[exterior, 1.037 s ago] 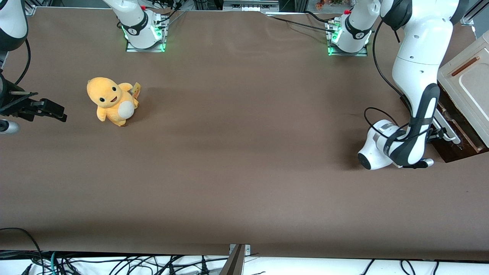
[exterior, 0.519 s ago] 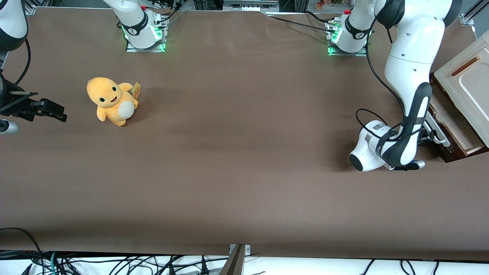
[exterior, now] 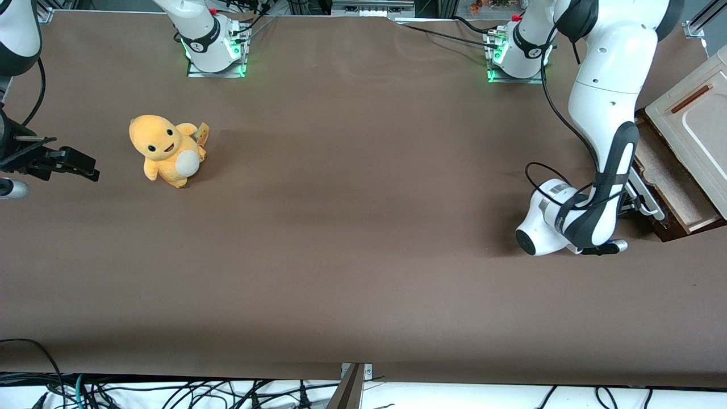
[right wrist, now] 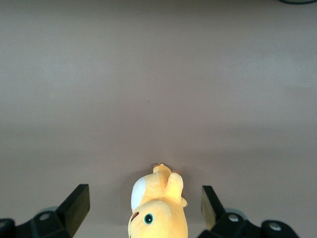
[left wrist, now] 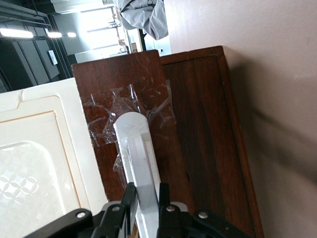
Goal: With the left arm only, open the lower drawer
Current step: 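Pull the gripped handle away from the cabinet to slide the drawer out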
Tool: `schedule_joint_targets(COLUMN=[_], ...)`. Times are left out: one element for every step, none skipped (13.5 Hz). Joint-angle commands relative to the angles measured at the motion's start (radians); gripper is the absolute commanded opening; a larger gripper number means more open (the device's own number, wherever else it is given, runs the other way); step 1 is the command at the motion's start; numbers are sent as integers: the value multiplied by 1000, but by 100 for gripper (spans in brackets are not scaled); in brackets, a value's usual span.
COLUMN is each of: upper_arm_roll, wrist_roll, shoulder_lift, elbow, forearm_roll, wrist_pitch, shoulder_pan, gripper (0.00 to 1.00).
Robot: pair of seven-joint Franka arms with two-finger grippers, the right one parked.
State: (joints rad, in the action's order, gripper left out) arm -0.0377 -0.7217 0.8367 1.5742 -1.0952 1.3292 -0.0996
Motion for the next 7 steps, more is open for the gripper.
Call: schedule_joint_targets(upper_arm_roll=[-2, -2, -2, -4, -4, -2, -2], wrist_roll=[34, 34, 34, 34, 34, 36, 36], shoulder_lift=[18, 18, 18, 16, 18, 18, 18], elbow=[-33, -33, -34, -42, -68, -75, -80], forearm_roll=[74, 74, 75, 77, 93, 115, 116], wrist_pitch=[-30, -30, -30, -30, -30, -30, -30], shoulder_pan=[-42, -42, -42, -42, -42, -40, -41], gripper=[13, 13, 13, 13, 13, 13, 13])
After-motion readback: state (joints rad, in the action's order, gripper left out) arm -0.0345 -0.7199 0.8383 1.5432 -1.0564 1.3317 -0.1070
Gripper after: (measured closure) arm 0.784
